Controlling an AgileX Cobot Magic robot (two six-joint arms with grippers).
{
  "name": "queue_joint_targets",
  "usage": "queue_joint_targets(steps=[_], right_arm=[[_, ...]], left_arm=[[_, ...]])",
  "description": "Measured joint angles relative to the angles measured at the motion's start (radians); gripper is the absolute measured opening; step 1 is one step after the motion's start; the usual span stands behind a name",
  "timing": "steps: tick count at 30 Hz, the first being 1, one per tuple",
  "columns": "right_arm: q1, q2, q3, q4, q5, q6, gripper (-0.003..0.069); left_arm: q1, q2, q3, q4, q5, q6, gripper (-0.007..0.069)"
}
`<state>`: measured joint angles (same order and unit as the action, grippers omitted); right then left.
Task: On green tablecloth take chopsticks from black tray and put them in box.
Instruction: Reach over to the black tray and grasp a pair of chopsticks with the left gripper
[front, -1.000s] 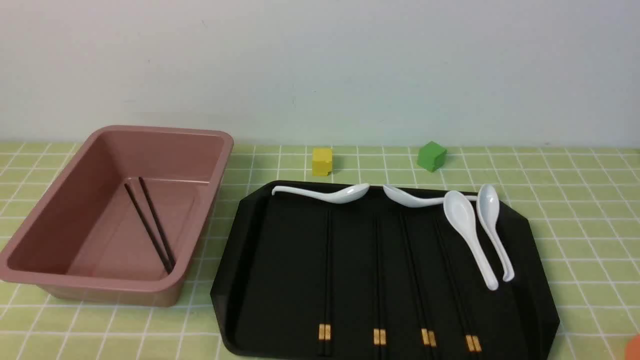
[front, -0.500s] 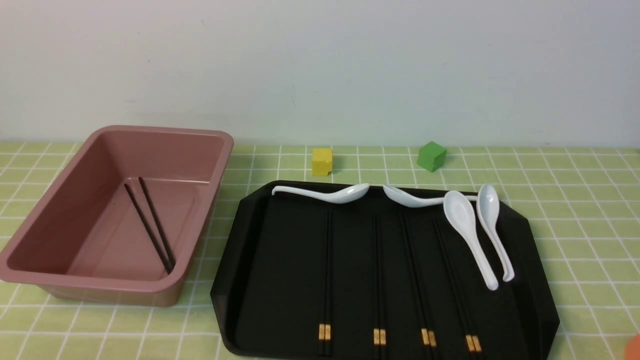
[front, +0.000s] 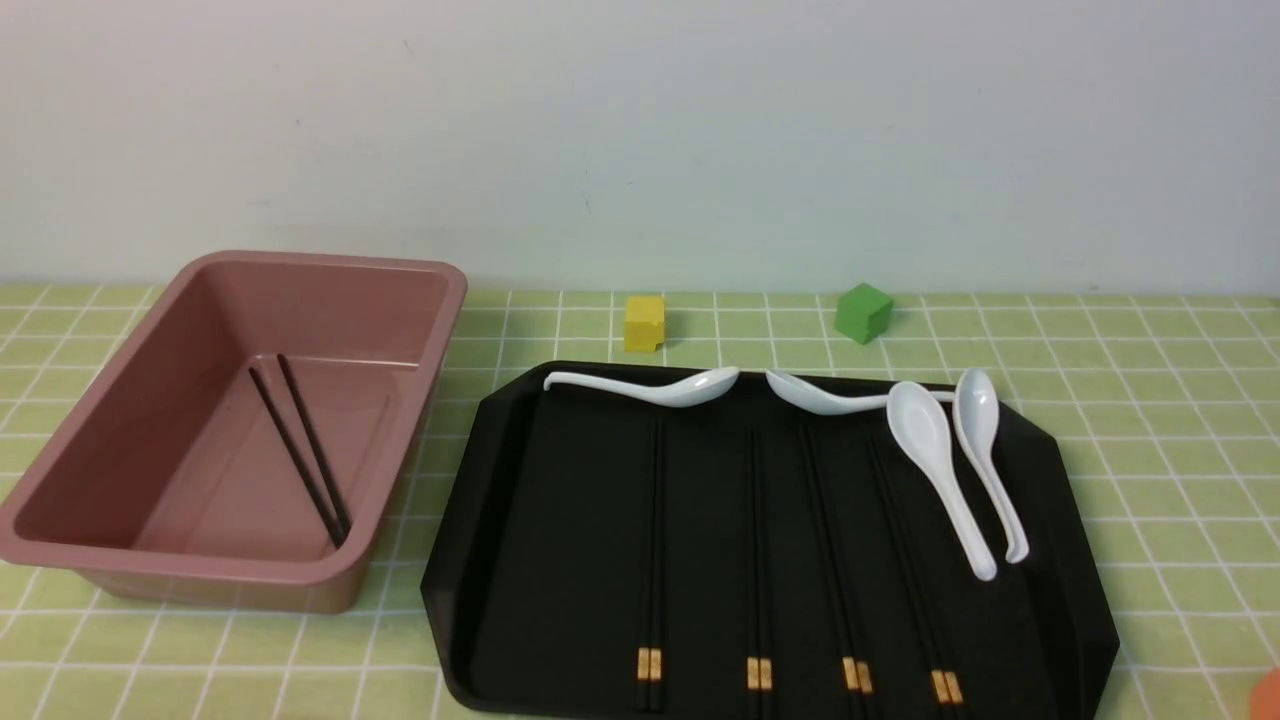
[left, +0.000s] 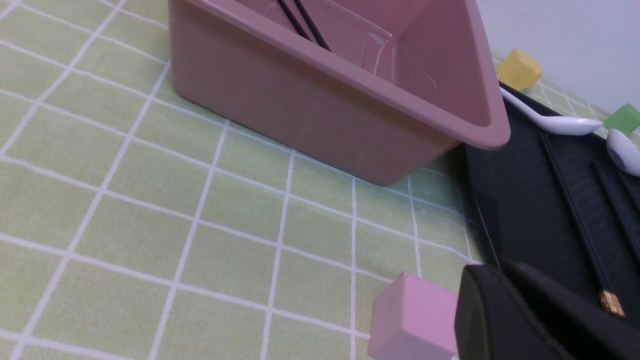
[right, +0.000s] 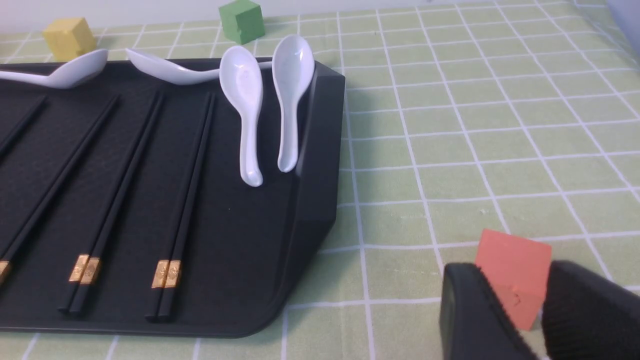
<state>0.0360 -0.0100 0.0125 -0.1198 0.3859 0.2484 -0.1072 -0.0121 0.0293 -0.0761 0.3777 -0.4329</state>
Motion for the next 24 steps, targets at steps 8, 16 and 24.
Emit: queue_joint_targets(steps=[8, 16, 24], right_arm=[[0.0, 0.0, 0.0, 0.0, 0.0, 0.0, 0.0239], [0.0, 0.0, 0.0, 0.0, 0.0, 0.0, 0.0239], [0.0, 0.0, 0.0, 0.0, 0.0, 0.0, 0.0239]], left_arm=[[0.0, 0.0, 0.0, 0.0, 0.0, 0.0, 0.0055], [0.0, 0.0, 0.0, -0.025, -0.001, -0.034, 0.0061], [0.0, 0.0, 0.0, -0.408, -0.023, -0.329, 0.0071]])
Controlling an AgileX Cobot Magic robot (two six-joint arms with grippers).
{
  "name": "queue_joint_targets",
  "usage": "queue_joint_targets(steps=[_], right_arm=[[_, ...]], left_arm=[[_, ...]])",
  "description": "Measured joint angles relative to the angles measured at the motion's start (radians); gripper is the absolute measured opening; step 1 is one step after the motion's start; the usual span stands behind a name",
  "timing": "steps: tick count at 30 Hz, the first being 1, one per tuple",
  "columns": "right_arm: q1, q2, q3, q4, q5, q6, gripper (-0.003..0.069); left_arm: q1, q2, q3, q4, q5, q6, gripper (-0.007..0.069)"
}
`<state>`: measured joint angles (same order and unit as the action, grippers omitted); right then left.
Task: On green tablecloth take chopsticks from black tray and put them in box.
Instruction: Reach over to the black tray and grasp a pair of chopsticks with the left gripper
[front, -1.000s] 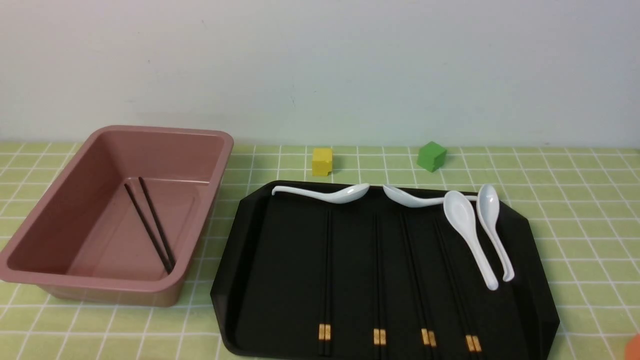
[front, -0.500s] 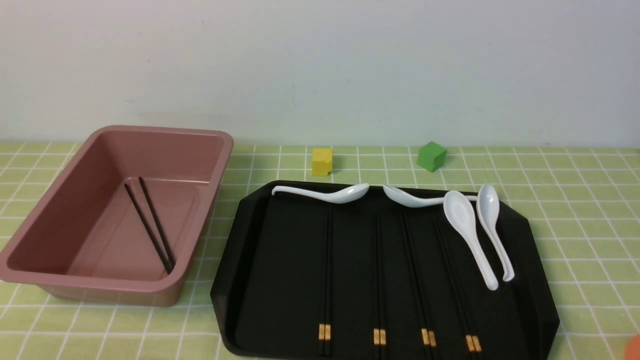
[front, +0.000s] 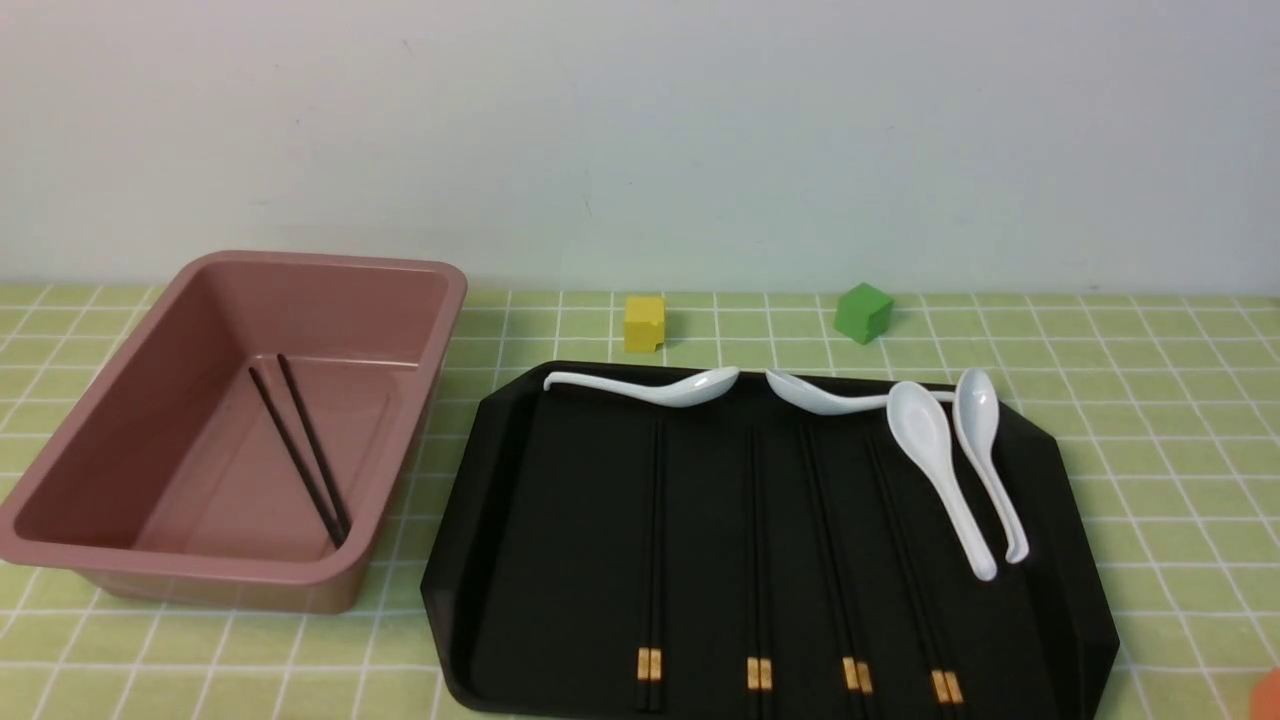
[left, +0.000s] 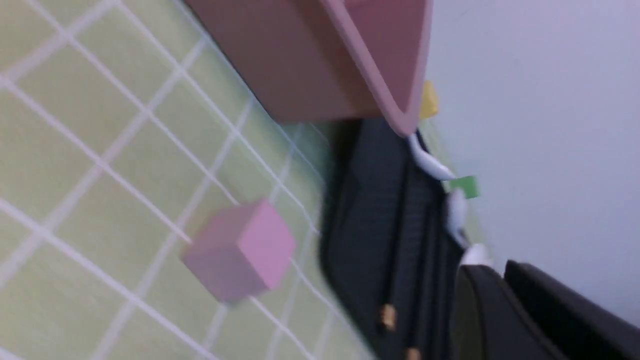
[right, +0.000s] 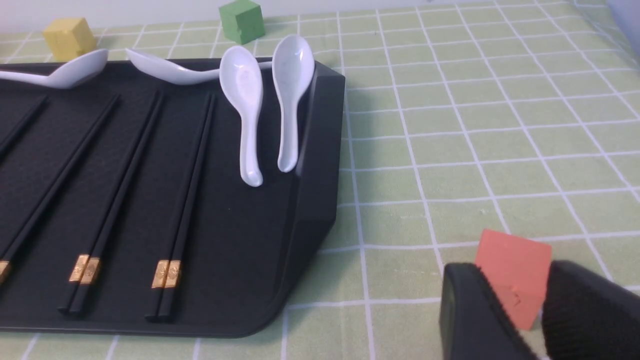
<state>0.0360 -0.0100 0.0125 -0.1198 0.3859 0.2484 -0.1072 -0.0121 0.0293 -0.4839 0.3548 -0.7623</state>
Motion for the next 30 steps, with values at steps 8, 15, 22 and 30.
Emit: queue_joint_targets(steps=[8, 15, 22, 30], right_arm=[[0.0, 0.0, 0.0, 0.0, 0.0, 0.0, 0.0239], [0.0, 0.0, 0.0, 0.0, 0.0, 0.0, 0.0239], [0.0, 0.0, 0.0, 0.0, 0.0, 0.0, 0.0239], [0.0, 0.0, 0.0, 0.0, 0.0, 0.0, 0.0239]], left_arm=[[0.0, 0.0, 0.0, -0.178, -0.052, -0.054, 0.0071], [0.0, 0.004, -0.145, -0.21, -0.052, 0.011, 0.0064], [0.0, 0.374, -0.441, 0.102, 0.31, 0.034, -0.0013], [-0.002, 0.928, -0.732, 0.284, 0.792, 0.159, -0.0013]])
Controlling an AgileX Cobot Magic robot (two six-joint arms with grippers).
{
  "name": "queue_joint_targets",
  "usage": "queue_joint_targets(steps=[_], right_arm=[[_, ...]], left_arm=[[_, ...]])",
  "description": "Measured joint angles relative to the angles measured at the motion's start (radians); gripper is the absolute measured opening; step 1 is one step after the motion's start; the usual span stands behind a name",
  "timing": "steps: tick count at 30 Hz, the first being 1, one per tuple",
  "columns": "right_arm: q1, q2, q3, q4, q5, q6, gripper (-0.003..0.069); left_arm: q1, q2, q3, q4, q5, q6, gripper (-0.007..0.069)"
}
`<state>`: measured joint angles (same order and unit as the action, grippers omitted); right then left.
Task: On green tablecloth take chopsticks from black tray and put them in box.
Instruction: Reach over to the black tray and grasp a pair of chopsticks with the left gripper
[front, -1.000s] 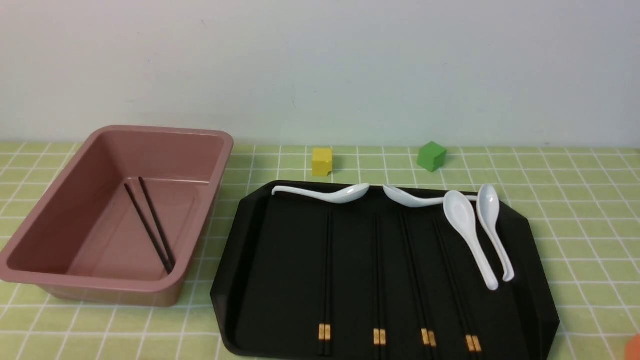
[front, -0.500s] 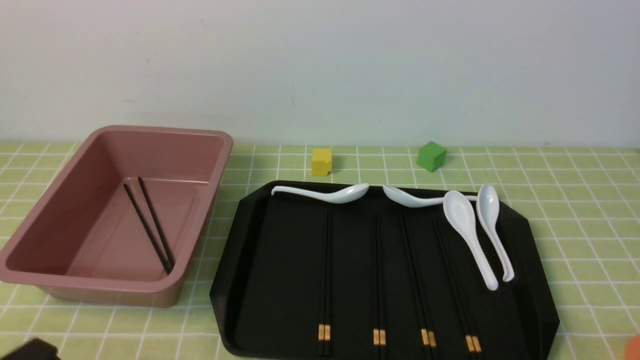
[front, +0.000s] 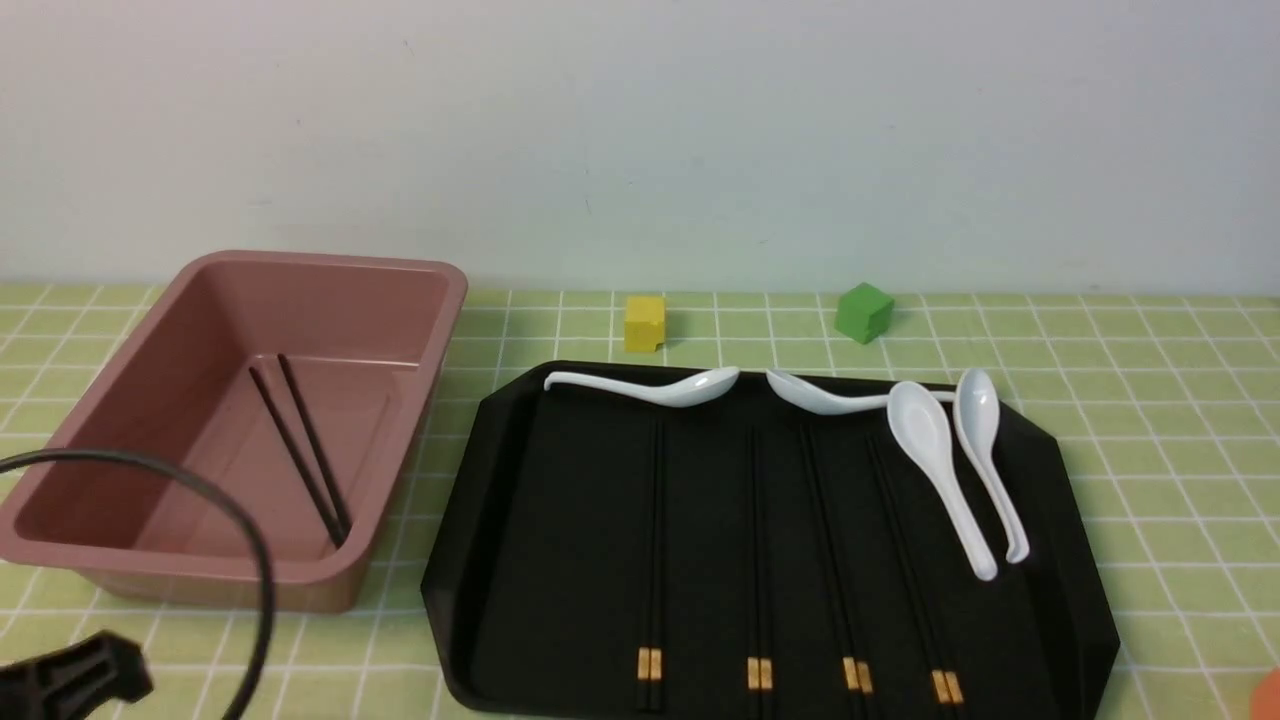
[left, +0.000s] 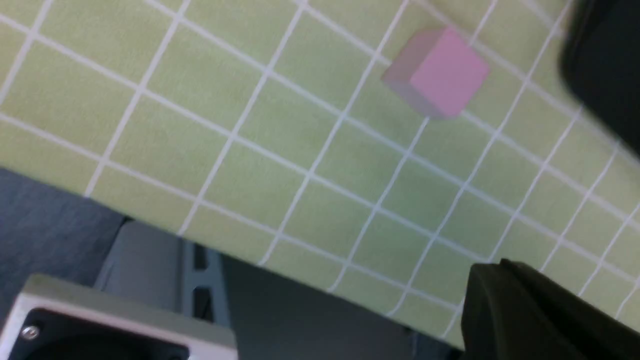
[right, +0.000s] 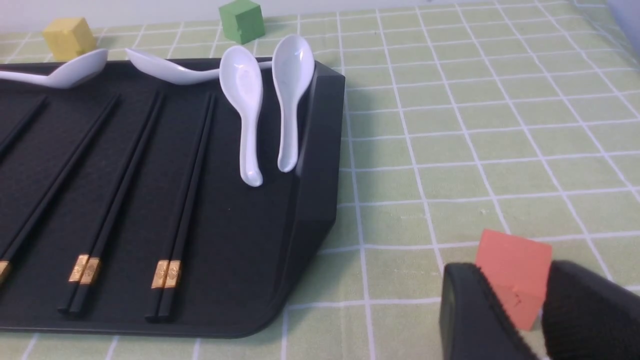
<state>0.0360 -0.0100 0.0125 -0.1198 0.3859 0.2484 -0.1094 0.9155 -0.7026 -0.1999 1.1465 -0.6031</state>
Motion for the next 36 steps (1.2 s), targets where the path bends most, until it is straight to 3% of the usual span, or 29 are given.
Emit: queue_joint_targets(steps=[4, 9, 15, 17, 24, 36], right_arm=[[0.0, 0.0, 0.0, 0.0, 0.0, 0.0, 0.0239], [0.0, 0.0, 0.0, 0.0, 0.0, 0.0, 0.0239], [0.0, 0.0, 0.0, 0.0, 0.0, 0.0, 0.0239], [0.0, 0.0, 0.0, 0.0, 0.0, 0.0, 0.0239], [0.0, 0.0, 0.0, 0.0, 0.0, 0.0, 0.0239], [0.0, 0.0, 0.0, 0.0, 0.0, 0.0, 0.0239]], left_arm=[[-0.085, 0.227, -0.139, -0.053, 0.029, 0.065, -0.0013], [-0.306, 0.448, -0.299, -0.01, -0.043, -0.014, -0.0008], [-0.5, 0.734, -0.524, 0.214, -0.074, -0.186, 0.0103], [-0.549, 0.82, -0.591, 0.283, -0.076, -0.23, 0.0172], [-0.606, 0.961, -0.734, 0.354, -0.15, -0.268, 0.0348], [-0.606, 1.099, -0.742, 0.333, -0.324, -0.271, 0.0363]])
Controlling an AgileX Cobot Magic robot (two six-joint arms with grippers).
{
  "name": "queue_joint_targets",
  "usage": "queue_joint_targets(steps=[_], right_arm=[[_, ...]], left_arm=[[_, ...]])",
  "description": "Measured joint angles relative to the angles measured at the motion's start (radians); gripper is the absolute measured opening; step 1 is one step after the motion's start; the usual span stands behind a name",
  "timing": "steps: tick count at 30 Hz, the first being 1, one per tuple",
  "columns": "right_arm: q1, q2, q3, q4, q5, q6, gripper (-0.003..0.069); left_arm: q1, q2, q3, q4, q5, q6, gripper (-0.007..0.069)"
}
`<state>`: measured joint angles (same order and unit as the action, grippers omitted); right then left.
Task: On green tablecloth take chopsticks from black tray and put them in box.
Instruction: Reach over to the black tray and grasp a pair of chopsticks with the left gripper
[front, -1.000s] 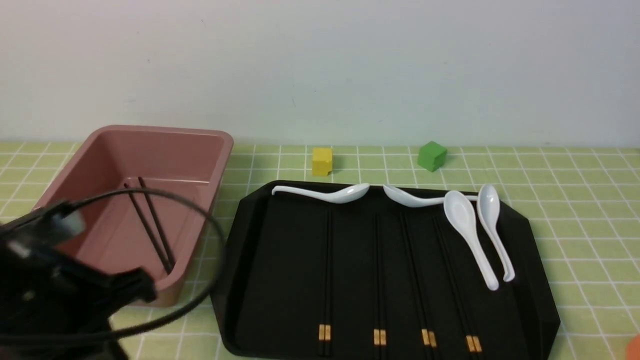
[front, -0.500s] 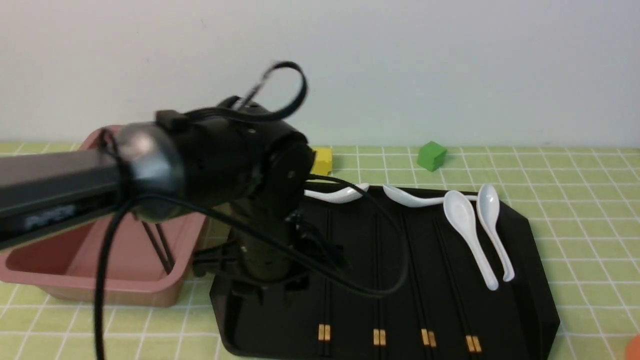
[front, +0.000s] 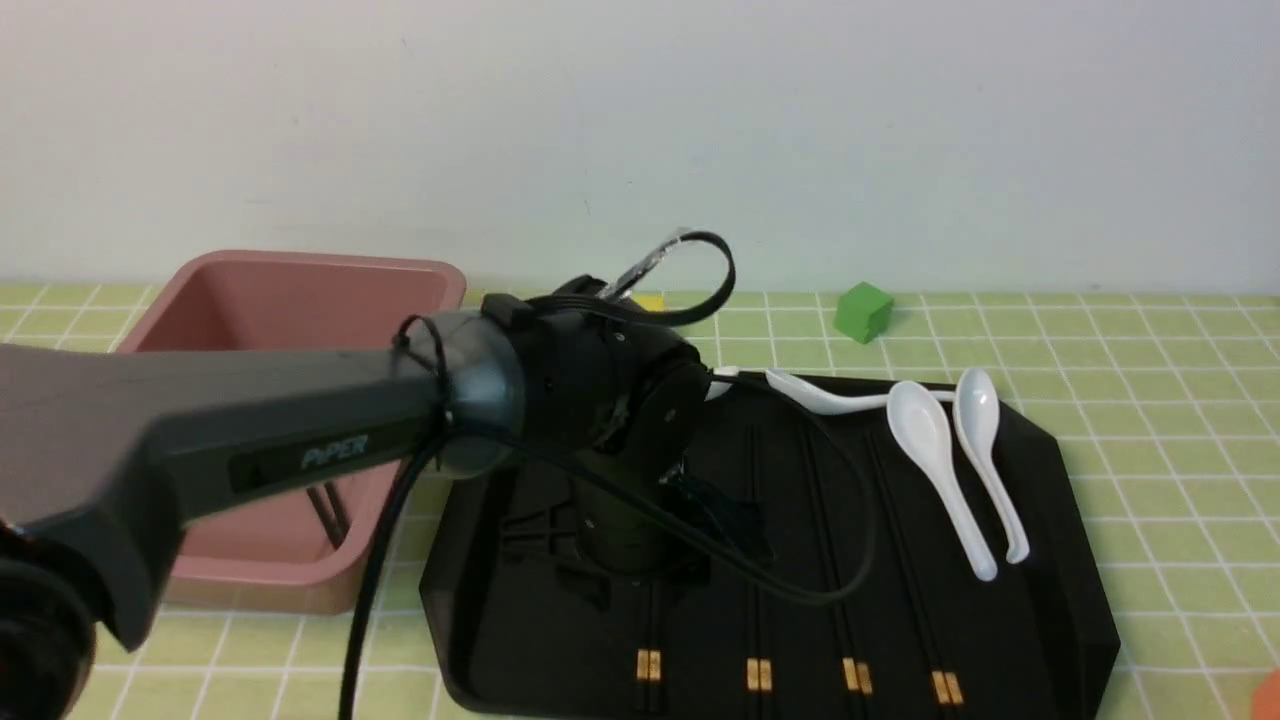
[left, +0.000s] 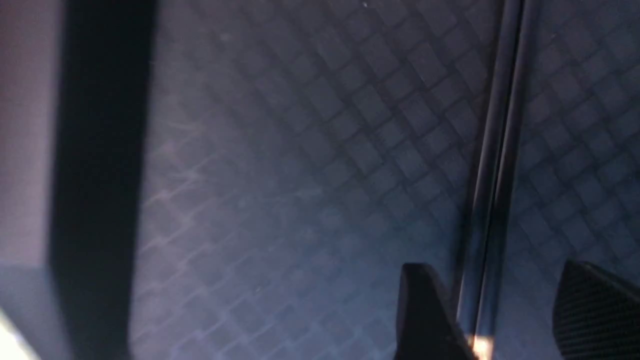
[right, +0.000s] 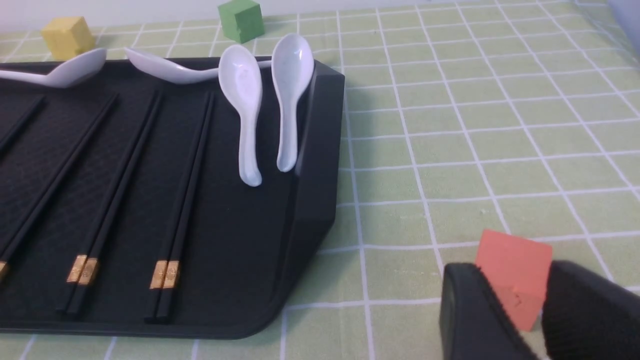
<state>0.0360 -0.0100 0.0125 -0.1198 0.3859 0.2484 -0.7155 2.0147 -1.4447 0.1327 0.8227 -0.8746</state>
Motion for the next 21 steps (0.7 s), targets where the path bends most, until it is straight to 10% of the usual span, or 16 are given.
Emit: queue_joint_targets(steps=[11, 16, 21], right_arm=[[0.0, 0.0, 0.0, 0.0, 0.0, 0.0, 0.0239], [0.0, 0.0, 0.0, 0.0, 0.0, 0.0, 0.0239], [0.0, 0.0, 0.0, 0.0, 0.0, 0.0, 0.0239]], left_arm=[[0.0, 0.065, -0.01, -0.032, -0.028, 0.002, 0.034], [0.001, 0.069, -0.017, -0.068, -0.007, 0.016, 0.0128], [0.001, 0.058, -0.044, -0.133, 0.026, 0.056, 0.012]])
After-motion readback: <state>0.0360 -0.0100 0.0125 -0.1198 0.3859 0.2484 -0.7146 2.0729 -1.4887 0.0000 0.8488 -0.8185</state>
